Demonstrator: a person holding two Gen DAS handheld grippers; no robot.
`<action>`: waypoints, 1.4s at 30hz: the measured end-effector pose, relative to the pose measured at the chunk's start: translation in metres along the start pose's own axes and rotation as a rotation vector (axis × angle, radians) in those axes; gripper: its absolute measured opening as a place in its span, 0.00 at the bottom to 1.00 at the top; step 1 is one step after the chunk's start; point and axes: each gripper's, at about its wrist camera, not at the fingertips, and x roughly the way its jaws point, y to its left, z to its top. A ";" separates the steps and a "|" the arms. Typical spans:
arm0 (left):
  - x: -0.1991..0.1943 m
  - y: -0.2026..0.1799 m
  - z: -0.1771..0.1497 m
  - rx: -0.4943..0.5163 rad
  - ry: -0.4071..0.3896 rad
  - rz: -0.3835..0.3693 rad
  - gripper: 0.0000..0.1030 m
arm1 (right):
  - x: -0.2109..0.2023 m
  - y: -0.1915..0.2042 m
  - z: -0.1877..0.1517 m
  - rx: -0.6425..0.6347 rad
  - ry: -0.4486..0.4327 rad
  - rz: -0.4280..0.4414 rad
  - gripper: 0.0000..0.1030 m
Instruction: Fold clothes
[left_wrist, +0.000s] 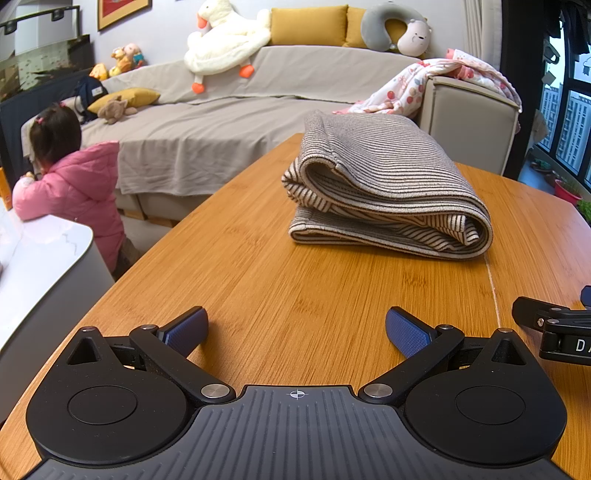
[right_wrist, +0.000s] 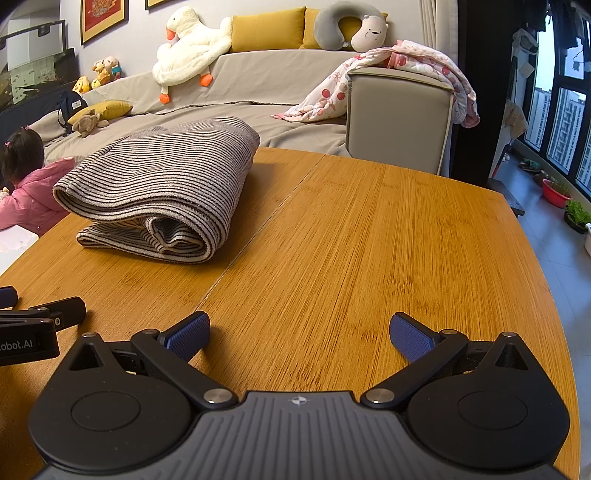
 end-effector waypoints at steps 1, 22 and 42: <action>0.000 0.000 0.000 0.000 0.000 0.000 1.00 | 0.000 0.000 0.000 0.000 0.000 0.000 1.00; -0.007 0.008 -0.002 -0.012 0.038 0.002 1.00 | -0.003 0.002 -0.003 0.003 -0.002 -0.004 1.00; -0.007 0.005 -0.002 -0.013 0.034 0.001 1.00 | -0.003 0.002 -0.003 0.003 -0.001 -0.003 1.00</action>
